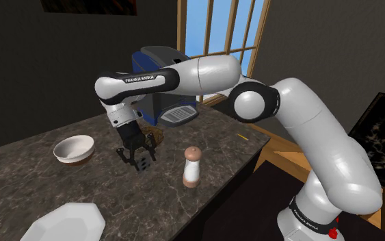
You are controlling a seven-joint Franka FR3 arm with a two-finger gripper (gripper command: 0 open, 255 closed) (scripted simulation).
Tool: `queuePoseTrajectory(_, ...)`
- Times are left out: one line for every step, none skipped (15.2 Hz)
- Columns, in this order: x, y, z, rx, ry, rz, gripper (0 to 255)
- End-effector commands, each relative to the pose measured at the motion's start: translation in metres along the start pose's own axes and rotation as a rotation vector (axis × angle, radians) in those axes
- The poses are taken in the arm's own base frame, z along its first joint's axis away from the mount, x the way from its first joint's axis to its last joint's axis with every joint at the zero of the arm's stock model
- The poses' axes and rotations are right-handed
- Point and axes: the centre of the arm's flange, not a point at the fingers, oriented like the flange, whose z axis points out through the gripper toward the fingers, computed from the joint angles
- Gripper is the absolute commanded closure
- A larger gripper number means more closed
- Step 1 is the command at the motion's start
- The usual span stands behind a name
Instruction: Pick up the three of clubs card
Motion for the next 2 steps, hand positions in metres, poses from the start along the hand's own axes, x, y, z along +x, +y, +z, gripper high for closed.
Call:
queuePoseTrajectory(-0.0036, 0.0009, -0.0036, 0.0, 0.0, 0.0, 255)
queuePoseTrajectory(-0.0036, 0.0009, -0.0036, 0.0, 0.0, 0.0, 255)
